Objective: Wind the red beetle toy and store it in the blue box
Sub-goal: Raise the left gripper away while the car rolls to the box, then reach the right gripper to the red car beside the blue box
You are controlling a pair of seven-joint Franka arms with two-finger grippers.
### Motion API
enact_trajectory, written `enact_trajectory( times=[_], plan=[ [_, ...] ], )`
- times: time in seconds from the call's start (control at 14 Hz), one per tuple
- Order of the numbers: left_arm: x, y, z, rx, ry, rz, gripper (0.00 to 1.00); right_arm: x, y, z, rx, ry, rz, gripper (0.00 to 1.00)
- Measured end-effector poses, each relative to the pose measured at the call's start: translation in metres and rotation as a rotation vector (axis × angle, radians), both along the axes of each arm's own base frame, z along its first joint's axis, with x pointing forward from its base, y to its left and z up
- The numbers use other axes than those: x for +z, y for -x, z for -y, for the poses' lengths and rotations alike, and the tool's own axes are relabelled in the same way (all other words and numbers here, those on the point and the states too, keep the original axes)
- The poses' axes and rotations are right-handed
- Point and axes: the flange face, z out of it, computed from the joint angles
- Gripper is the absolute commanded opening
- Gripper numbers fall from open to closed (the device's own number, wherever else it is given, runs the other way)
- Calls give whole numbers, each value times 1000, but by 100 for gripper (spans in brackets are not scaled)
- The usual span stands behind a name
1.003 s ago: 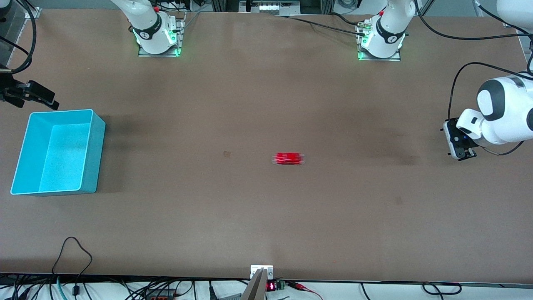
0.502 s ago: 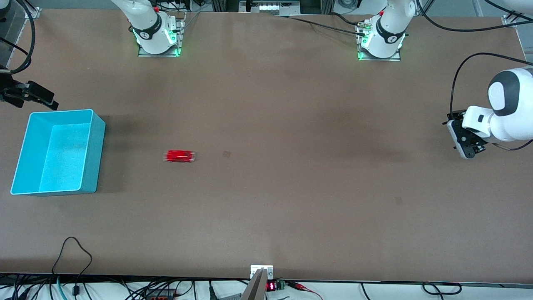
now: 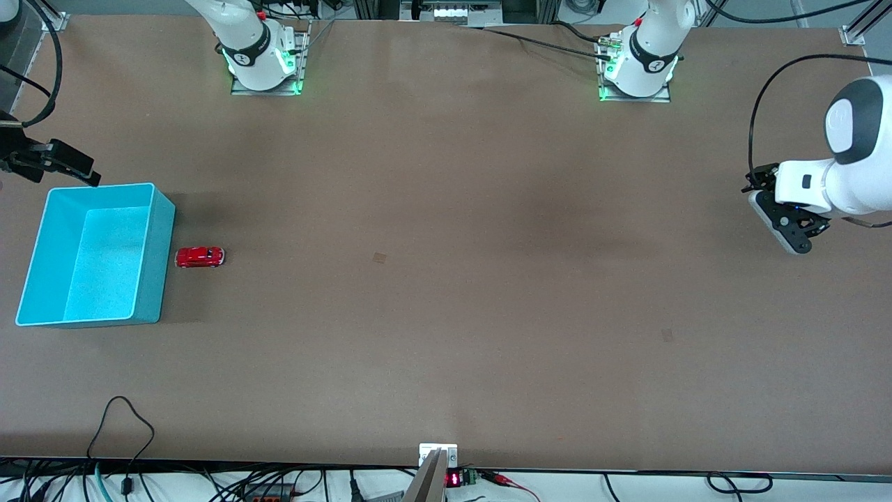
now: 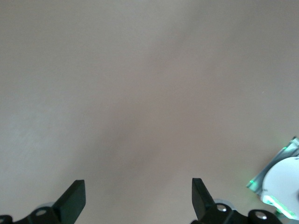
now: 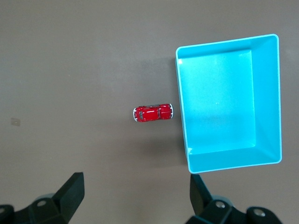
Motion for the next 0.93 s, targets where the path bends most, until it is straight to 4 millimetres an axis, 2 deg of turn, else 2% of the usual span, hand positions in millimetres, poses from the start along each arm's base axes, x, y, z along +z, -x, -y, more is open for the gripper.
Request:
enact_trajectory(
  times=[0.22, 0.5, 0.72, 0.93],
  plan=[
    [52, -6, 26, 135, -58, 15, 100, -19, -11, -9, 18, -4, -22, 100],
    [88, -8, 67, 364, -135, 33, 100, -37, -21, -12, 24, -4, -32, 100],
    [90, -8, 83, 517, -174, 38, 100, -46, -24, -12, 25, -6, -50, 100],
    [67, -14, 86, 634, -180, -2, 100, -64, -30, -12, 26, -9, -75, 100]
  ],
)
